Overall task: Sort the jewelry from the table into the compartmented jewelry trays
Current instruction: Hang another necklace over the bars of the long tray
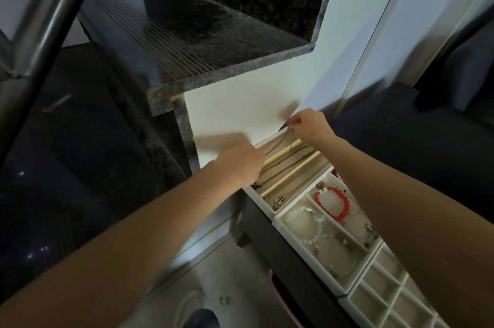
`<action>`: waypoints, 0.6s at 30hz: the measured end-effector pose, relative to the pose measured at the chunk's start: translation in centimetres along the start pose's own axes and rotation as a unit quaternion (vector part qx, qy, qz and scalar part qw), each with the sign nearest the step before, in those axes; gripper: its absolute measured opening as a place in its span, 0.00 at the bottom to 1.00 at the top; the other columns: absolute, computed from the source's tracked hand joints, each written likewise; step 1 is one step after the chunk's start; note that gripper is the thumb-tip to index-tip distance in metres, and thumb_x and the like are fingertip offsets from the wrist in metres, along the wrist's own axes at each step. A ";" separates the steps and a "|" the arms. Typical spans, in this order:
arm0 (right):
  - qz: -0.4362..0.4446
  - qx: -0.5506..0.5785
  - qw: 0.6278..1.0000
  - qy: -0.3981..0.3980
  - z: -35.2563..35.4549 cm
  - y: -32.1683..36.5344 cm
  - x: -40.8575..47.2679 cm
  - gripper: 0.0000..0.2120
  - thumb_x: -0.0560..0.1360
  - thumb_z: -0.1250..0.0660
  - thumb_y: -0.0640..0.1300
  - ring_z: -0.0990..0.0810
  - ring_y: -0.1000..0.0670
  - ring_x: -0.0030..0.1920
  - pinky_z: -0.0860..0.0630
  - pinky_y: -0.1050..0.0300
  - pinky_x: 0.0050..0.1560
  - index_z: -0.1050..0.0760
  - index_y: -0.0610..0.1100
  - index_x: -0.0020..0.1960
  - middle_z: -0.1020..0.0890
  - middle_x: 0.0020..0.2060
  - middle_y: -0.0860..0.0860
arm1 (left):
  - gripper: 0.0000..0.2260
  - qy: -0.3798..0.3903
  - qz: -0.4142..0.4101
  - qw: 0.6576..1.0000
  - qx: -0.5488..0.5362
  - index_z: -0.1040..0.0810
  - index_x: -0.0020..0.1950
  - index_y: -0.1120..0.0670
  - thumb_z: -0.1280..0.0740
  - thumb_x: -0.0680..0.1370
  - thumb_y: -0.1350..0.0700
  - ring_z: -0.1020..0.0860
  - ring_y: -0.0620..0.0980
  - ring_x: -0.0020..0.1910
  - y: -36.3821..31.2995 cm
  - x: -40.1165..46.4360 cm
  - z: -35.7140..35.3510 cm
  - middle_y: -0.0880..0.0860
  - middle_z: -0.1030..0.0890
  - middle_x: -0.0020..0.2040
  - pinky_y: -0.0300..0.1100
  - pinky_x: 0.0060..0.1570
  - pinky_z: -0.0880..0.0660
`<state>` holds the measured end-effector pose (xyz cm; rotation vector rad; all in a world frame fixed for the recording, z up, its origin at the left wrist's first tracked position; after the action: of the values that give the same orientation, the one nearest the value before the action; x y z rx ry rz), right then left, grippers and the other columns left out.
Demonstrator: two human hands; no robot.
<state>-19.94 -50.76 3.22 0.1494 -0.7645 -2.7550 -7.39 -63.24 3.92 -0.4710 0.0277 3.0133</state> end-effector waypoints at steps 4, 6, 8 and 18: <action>0.010 -0.091 0.996 0.021 -0.3 -0.7 0.0 0.15 0.78 0.47 0.34 0.22 0.40 0.44 0.23 0.46 0.49 0.22 0.35 0.54 0.20 0.48 0.39 | 0.10 -0.002 -0.002 1.000 0.002 0.25 0.55 0.63 0.43 0.77 0.69 0.31 0.51 0.32 -0.4 -0.1 0.2 0.58 0.24 0.45 0.42 0.36 0.32; 0.015 -0.126 0.992 0.028 -0.4 -1.1 -0.1 0.15 0.78 0.48 0.33 0.23 0.42 0.41 0.24 0.49 0.45 0.22 0.35 0.51 0.20 0.47 0.40 | 0.10 -0.006 -0.004 1.000 0.003 0.26 0.56 0.63 0.44 0.78 0.69 0.24 0.56 0.43 -0.5 -0.2 0.3 0.59 0.23 0.50 0.43 0.38 0.32; 0.028 -0.155 0.987 0.029 -0.3 -1.5 -0.3 0.15 0.77 0.47 0.31 0.23 0.45 0.42 0.25 0.52 0.44 0.22 0.37 0.53 0.21 0.46 0.43 | 0.10 -0.015 -0.007 1.000 0.009 0.26 0.56 0.63 0.43 0.78 0.68 0.22 0.57 0.49 -0.4 -0.3 0.4 0.59 0.24 0.53 0.42 0.39 0.31; 0.102 -0.212 0.966 0.111 -0.3 -1.4 -2.0 0.22 0.77 0.44 0.29 0.25 0.45 0.59 0.25 0.51 0.58 0.27 0.44 0.66 0.27 0.65 0.46 | 0.16 -0.068 -0.028 0.994 -0.083 0.30 0.64 0.60 0.43 0.77 0.69 0.23 0.54 0.45 1.4 -0.6 -1.1 0.57 0.23 0.52 0.47 0.43 0.23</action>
<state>-18.27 -49.15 2.34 0.2689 -0.1156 -2.5756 -6.60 -64.72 3.07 -0.2722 -0.2421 2.9985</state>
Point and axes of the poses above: each hand's wrist, its own x-axis towards the middle knuckle, its own z-axis out of the back of the hand, y = z × x, the point moved 2 cm from there along x, towards the middle knuckle
